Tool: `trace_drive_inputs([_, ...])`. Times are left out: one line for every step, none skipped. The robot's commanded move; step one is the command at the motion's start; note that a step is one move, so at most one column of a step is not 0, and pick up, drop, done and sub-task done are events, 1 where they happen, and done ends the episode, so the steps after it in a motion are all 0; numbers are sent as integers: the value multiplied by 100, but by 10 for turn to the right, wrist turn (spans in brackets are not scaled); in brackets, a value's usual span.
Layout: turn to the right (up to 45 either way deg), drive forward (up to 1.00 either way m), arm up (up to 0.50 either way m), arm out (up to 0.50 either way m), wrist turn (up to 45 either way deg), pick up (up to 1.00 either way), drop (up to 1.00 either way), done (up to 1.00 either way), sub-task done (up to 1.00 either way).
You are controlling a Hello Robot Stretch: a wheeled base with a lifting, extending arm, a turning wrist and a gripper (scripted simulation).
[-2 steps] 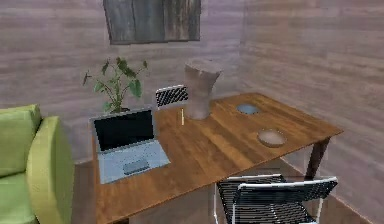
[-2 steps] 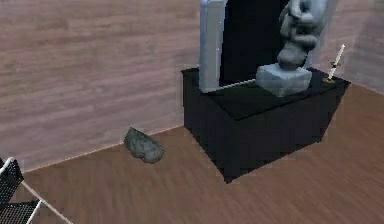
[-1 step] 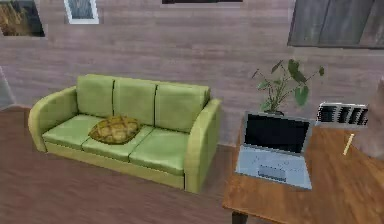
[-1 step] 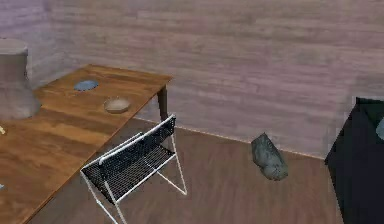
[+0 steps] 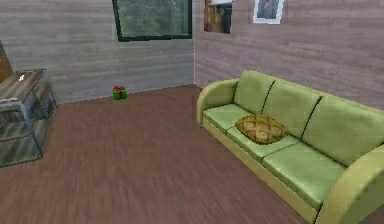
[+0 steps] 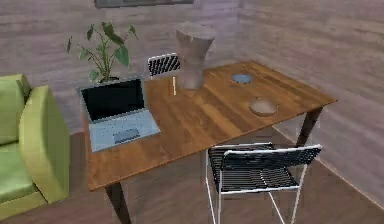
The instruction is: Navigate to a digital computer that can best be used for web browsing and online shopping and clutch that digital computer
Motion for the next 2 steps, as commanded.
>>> trace_drive_inputs([-180, 0, 0, 0, 0, 0, 0, 0, 0])
trace_drive_inputs([450, 0, 0, 0, 0, 0, 0, 0, 0])
